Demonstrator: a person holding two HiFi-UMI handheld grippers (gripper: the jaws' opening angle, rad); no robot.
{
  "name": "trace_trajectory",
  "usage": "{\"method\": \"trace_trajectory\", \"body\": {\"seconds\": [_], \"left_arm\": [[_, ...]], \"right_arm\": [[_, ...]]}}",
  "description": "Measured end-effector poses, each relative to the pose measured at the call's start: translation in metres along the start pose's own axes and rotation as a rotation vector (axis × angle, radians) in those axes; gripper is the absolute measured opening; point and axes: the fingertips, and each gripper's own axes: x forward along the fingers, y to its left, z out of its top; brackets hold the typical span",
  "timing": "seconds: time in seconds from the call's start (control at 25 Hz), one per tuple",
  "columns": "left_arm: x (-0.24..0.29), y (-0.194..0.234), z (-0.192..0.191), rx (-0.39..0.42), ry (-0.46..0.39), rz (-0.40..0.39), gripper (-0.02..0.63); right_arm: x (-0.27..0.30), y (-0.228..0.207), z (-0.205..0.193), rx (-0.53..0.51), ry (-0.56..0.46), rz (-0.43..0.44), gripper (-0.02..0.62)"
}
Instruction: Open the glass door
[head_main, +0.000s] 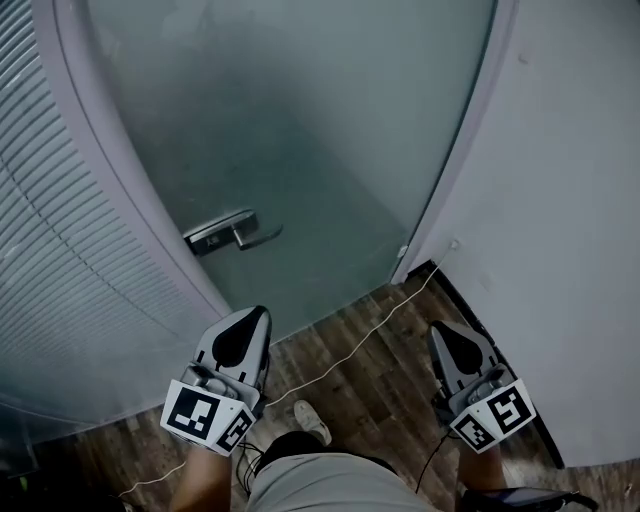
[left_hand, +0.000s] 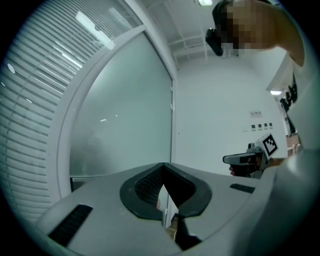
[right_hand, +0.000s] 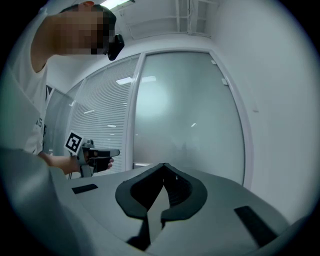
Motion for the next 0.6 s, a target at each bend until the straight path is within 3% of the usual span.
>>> {"method": "trace_trajectory", "body": {"seconds": [0.32, 0.6], "left_arm": [[0.017, 0.088, 0.027, 0.011, -0.029, 0.114, 0.0], [0.013, 0.127, 0.009, 0.0, -0.007, 0.192, 0.0]], "right_arm": [[0.119, 0.012, 0.016, -0.038, 0.024, 0.162, 0.0], [0.195, 0.028, -0.001, -0.024, 0.04, 0.303, 0.002]]}}
